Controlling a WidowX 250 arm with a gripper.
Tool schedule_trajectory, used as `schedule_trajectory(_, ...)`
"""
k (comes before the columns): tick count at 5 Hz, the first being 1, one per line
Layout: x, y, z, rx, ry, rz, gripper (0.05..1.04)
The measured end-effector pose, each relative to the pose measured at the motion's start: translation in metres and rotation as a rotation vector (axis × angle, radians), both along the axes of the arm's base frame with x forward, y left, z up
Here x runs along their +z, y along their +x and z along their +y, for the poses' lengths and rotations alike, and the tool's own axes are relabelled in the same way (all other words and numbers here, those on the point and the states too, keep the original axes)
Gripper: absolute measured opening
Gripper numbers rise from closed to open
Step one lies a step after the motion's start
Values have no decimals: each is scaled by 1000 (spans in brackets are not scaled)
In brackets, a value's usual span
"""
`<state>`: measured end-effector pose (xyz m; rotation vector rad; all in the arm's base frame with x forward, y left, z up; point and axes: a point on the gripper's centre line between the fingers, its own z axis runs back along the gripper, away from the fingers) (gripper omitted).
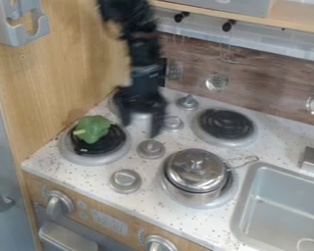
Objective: Put the pot lid on the top right burner
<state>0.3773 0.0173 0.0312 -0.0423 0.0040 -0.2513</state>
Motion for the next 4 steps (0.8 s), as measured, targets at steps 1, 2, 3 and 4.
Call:
schedule_trajectory(1, 1, -3, -36, -108, -12, -21, 998)
schedule_trajectory(2, 3, -6, -68, -212, -10, -45, 998)
schedule_trajectory(3, 2, -8, -82, -255, 5, -51, 998)
schedule_trajectory(4, 0, -7, -82, -248, 19, -58, 998)
